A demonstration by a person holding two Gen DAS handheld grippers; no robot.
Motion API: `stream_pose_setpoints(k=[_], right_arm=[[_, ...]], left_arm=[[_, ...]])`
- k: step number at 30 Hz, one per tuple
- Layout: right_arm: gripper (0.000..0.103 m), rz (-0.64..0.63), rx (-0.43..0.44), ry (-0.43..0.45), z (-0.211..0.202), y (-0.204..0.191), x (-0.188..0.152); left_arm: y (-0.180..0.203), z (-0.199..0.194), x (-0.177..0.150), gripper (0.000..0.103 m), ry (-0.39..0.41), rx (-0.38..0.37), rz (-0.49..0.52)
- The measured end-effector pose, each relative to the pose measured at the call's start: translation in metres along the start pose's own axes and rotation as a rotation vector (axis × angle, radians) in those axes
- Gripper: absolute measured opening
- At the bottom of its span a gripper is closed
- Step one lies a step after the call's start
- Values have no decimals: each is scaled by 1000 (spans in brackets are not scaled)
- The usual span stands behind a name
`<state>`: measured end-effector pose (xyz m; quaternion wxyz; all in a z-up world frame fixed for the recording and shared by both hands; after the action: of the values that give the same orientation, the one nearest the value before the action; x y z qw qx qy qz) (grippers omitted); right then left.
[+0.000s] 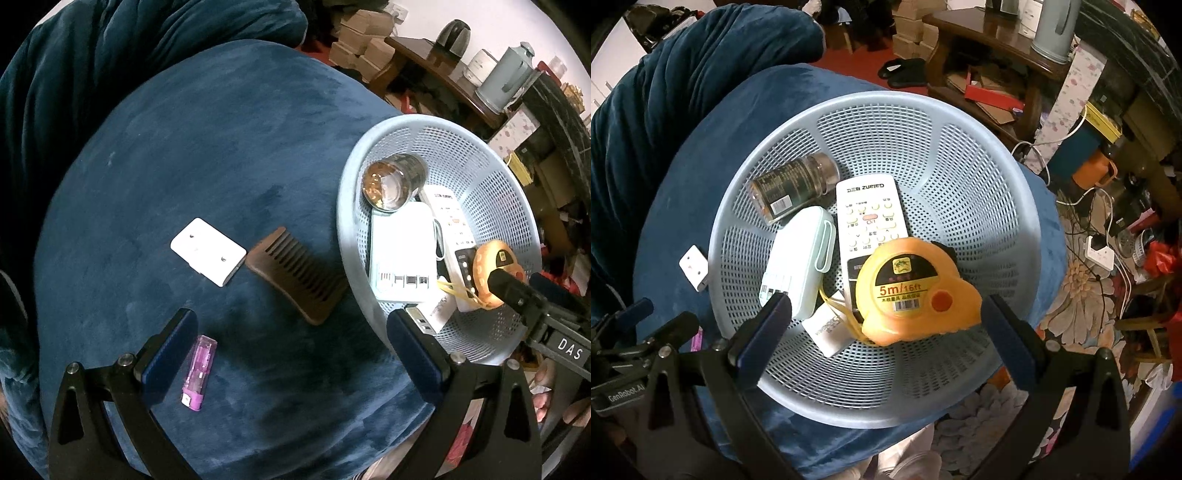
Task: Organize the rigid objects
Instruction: 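Withdraw both tools from the basket toward the remaining items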
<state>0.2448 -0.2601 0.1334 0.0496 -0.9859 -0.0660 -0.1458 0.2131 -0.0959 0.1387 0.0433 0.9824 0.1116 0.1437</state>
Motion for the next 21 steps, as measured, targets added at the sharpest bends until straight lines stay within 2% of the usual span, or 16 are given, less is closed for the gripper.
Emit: stream_pose_setpoints(k=[7,21], right_arm=[[103,-5,21,0,-1,-8,3],[103,-97,72,-9,0,-53,6]], left_arm=[[-23,-12,-2,102,18,-33,-71],[-106,-18,-35,102,29,-12,-275]])
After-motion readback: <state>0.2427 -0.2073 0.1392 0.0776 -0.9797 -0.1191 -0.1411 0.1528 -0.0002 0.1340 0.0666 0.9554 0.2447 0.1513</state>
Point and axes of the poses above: each gripper's, at about its wrist camera, not at the fingertips, and z roughly the way its jaws point, y to its right, x to its top, the point moved 1 cm from there along z, roughly the way its jaws point, and after that the axes turned 2 degrees about -x, right-handed, at the moved point
